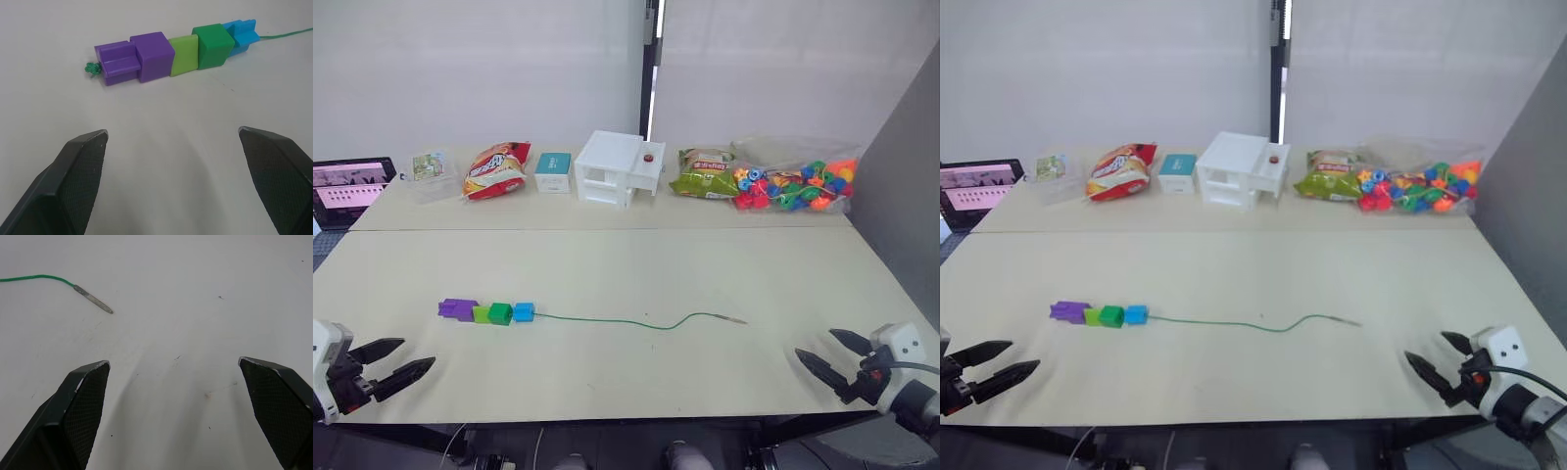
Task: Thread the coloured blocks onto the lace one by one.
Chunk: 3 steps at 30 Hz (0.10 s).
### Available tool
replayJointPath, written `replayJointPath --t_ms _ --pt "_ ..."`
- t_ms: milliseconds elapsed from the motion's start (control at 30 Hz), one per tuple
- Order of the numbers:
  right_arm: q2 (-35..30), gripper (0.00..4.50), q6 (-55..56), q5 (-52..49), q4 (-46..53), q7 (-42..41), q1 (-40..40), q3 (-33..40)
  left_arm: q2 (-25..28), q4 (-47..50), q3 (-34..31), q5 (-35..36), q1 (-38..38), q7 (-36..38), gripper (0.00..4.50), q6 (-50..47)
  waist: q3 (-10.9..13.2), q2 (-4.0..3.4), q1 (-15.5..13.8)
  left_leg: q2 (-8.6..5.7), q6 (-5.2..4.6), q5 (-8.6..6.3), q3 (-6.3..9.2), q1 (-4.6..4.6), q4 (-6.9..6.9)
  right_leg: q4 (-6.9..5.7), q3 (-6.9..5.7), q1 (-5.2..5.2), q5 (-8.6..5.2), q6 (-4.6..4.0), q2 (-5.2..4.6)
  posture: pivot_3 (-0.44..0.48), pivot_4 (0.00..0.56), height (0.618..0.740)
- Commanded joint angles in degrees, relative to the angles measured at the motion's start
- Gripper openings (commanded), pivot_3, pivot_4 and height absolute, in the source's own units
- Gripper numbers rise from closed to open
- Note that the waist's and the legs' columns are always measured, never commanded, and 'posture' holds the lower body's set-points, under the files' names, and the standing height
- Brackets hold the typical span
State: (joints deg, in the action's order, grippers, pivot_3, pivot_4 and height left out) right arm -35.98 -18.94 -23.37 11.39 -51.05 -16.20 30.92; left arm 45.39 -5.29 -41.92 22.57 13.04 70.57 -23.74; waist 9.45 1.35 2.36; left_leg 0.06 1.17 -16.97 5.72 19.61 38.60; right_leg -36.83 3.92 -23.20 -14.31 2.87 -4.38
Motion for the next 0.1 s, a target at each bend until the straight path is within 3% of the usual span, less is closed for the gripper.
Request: replayJointPath --t_ms 33,100 --pt "-1.2 4.43 1.4 -0.7 0.0 -0.1 0.6 0.0 1.2 0.9 0.0 1.8 0.0 -1.0 4.5 1.1 0.0 0.0 0.0 0.0 0.0 0.0 0.0 -0.01 -0.01 0.0 0.0 0.0 0.0 0.0 -0.01 0.0 0.15 0.74" --pt "-1.5 4.43 1.3 -1.0 -0.5 0.0 1.0 -0.3 1.5 0.8 0.4 1.9 -0.1 -1.3 4.5 1.4 0.0 0.0 0.0 0.0 0.0 0.0 0.0 -0.01 -0.02 0.0 0.0 0.0 0.0 -0.01 0.0 0.0 0.15 0.74"
